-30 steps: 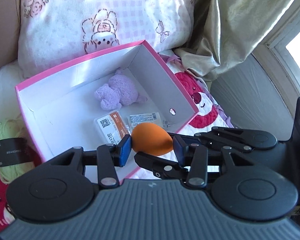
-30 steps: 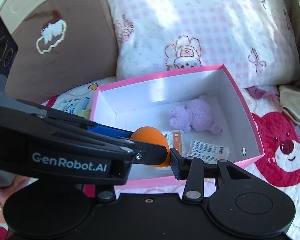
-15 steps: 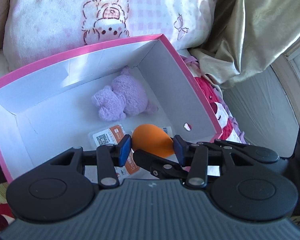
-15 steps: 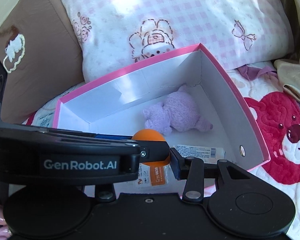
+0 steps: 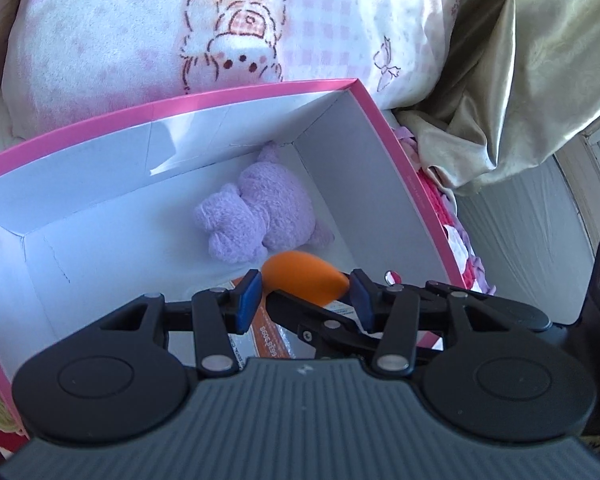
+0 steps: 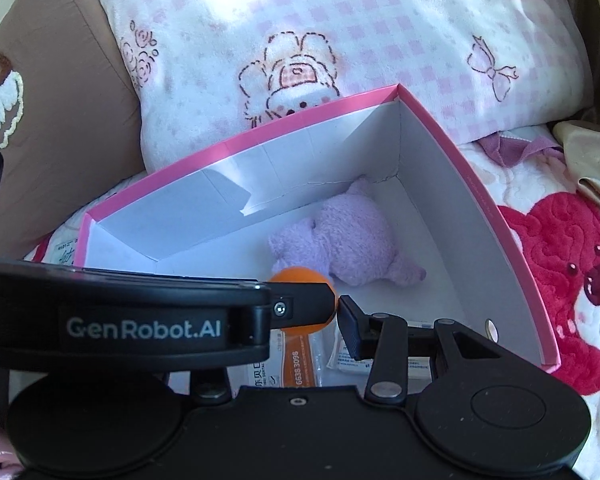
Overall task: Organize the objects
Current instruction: 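Open the right tool to drop the sponge into the box, then withdraw the open right tool away from the pink box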
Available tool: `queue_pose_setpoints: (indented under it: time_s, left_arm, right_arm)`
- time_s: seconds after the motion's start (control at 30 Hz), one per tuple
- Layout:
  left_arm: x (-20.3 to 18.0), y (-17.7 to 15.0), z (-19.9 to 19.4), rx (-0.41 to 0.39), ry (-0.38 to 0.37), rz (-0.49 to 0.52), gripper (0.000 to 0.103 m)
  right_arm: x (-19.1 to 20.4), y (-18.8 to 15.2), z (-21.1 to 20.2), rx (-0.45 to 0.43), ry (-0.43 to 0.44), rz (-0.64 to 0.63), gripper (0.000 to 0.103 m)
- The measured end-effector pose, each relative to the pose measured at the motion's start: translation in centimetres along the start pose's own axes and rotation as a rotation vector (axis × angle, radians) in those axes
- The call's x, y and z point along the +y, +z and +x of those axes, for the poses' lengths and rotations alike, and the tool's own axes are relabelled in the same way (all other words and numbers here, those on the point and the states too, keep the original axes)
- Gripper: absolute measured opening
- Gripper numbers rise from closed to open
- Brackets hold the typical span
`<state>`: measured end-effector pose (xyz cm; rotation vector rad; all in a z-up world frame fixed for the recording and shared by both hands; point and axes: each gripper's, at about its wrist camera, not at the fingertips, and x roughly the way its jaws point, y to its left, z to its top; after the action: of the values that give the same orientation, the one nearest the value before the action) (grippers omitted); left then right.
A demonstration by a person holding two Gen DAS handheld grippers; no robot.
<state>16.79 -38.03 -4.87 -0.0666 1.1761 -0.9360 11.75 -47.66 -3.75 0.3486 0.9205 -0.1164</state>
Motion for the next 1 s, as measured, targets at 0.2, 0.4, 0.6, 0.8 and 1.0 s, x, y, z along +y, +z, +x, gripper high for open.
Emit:
queue_pose_setpoints:
  time_s: [0.2,0.4,0.6,0.8,1.0]
  left_arm:
    - [0.0,0.1,-0.1,-0.013,-0.003,-0.015,0.048]
    - [-0.5,-0.5,-2.4,-0.029,0.024,0.029,0.053]
    - [-0.2,-1.3,-6.2,-0.051,0.055,0.046,0.054]
    - [-0.2,-2.6,-10.2,-0.085,0.082,0.08,0.054]
    - [-0.1,-4.4,-13.7,-0.09,0.113,0.102,0.055]
  right_arm:
    - [0.8,0.2,0.0,-0.007,-0.026,-0.043,0.047]
    - [1.6,-0.6,-2.1,-0.047,-0.07,-0.106,0.061]
    - [2.9,-1.5,-5.6,-0.084,-0.079,-0.166,0.074]
    - [4.1,-2.4,-8.5,-0.112,-0.077,-0.184,0.079]
    - [6.0,-3.8,-10.9,-0.134,-0.069,-0.198,0.082]
